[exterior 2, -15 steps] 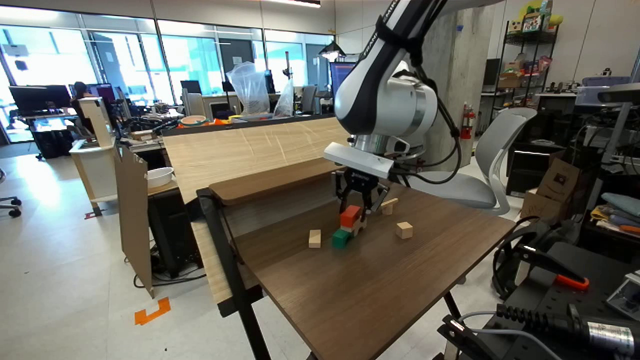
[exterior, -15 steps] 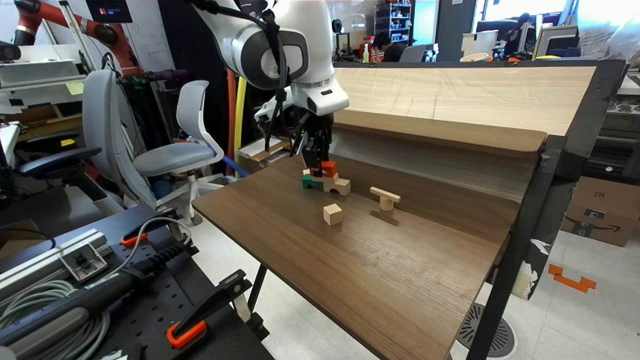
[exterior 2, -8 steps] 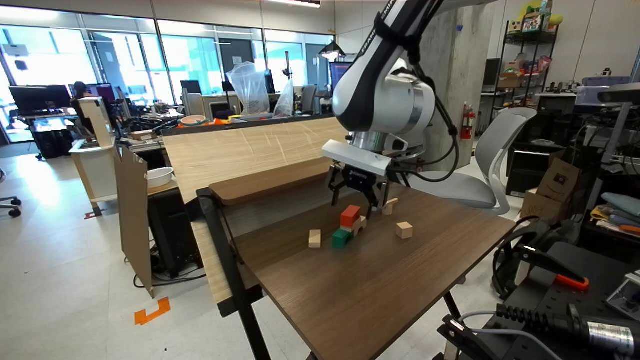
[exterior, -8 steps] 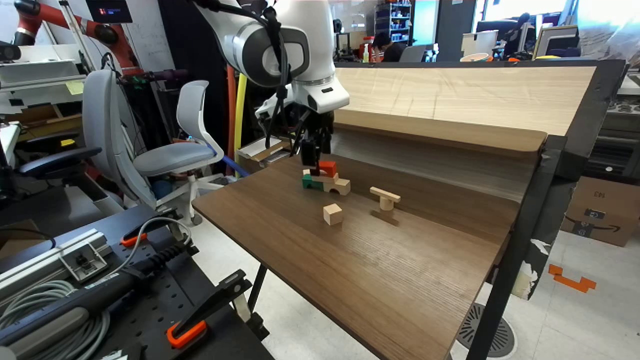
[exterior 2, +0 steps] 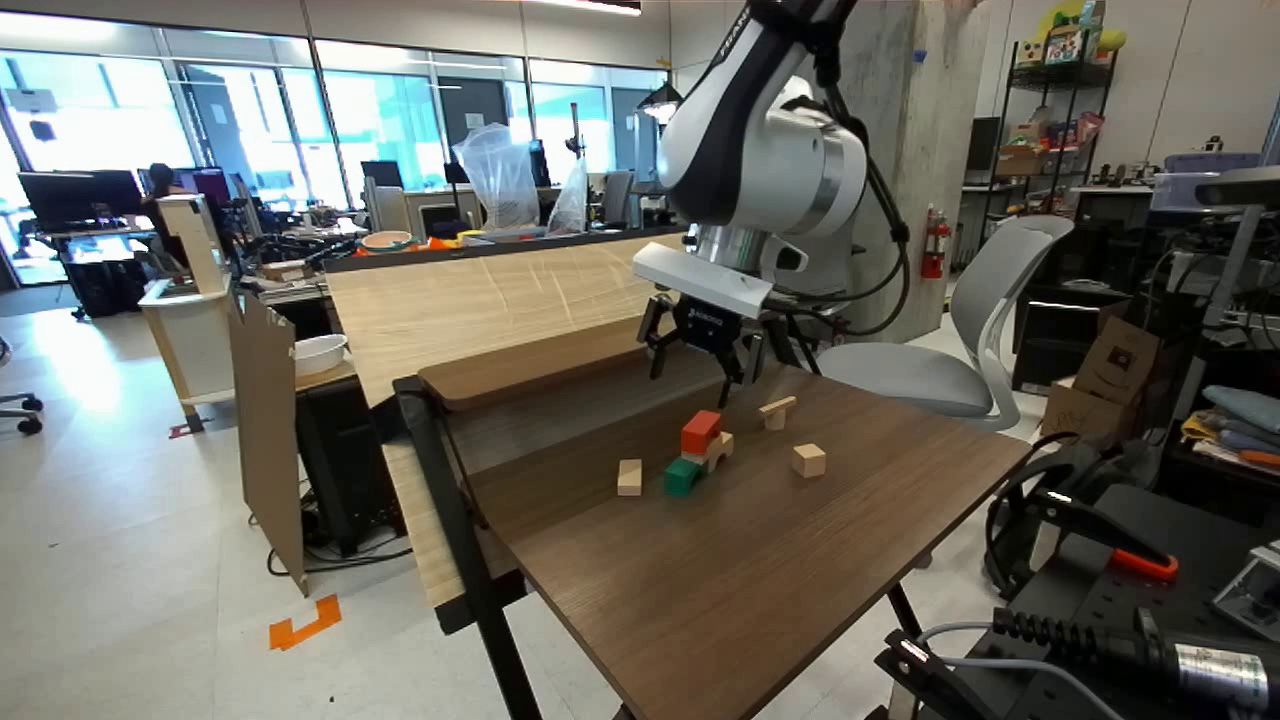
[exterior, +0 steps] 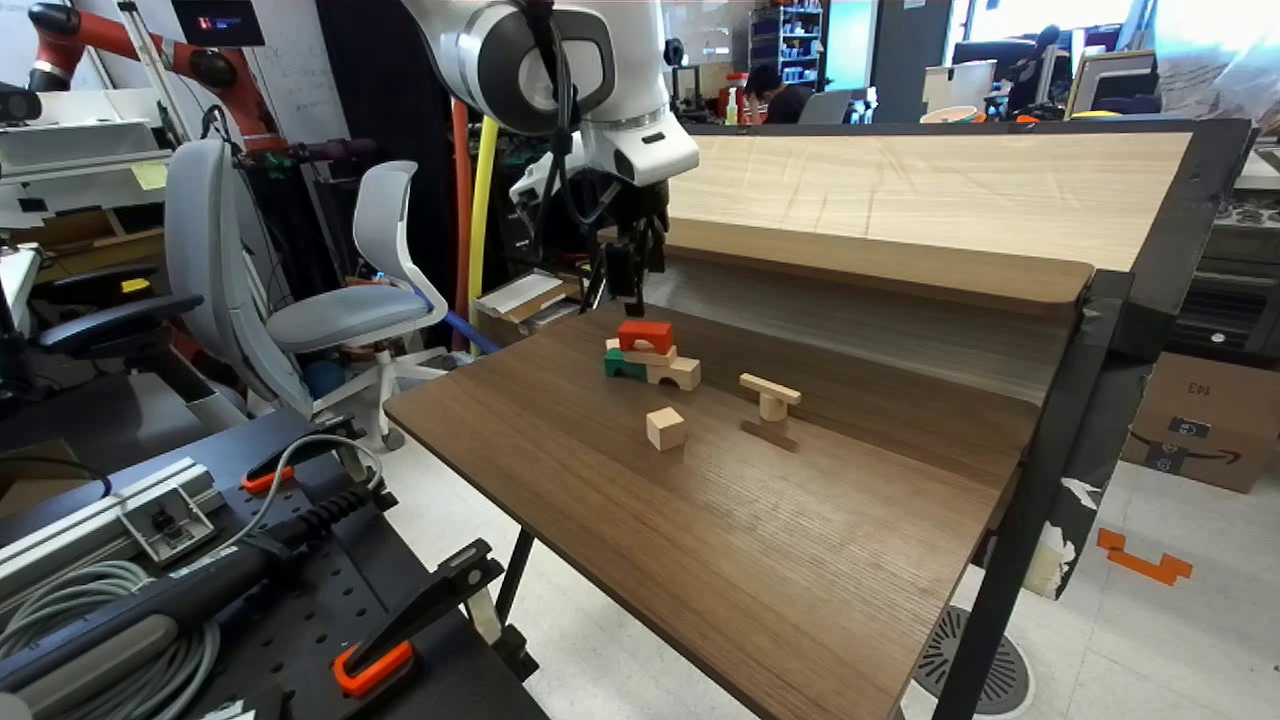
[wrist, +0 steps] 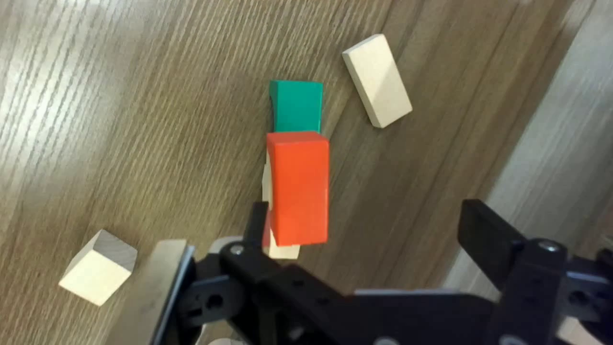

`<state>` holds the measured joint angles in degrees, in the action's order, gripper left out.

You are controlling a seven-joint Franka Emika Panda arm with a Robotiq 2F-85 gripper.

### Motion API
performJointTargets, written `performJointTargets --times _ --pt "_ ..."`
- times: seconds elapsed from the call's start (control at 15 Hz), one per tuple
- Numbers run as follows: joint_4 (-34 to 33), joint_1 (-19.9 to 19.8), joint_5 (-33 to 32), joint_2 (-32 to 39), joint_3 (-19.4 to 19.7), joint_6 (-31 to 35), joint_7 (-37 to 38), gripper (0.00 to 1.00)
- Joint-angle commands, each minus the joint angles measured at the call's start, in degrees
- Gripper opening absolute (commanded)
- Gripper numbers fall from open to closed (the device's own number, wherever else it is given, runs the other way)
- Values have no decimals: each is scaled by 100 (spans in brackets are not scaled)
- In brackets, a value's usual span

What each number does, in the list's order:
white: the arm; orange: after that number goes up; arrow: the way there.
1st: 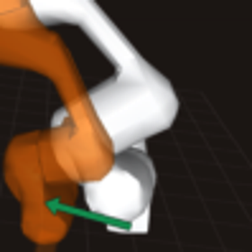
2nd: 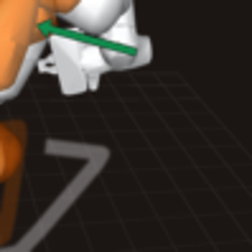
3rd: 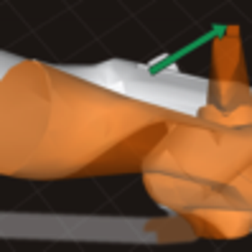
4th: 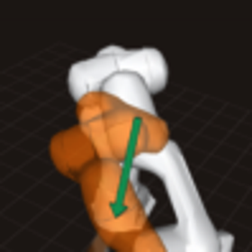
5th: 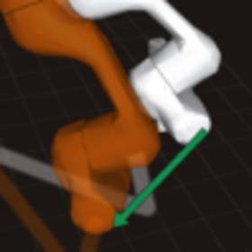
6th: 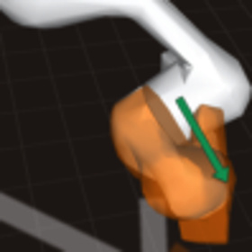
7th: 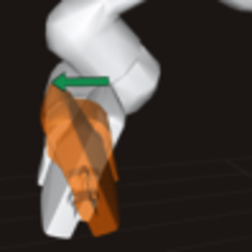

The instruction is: Pick up the orange block and place it at the top of the stack

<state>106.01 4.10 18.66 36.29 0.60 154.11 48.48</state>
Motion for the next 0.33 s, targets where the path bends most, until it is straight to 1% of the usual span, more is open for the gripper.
performJointTargets --times 0.0,0.13,0.2,0.27 --pt "439 126 -120 -636 180 -28 1 100" --pt "545 79 -31 -846 148 242 -23 100" --pt "200 38 -17 -464 107 46 -16 100" --pt "251 35 -20 -581 113 66 -15 100"
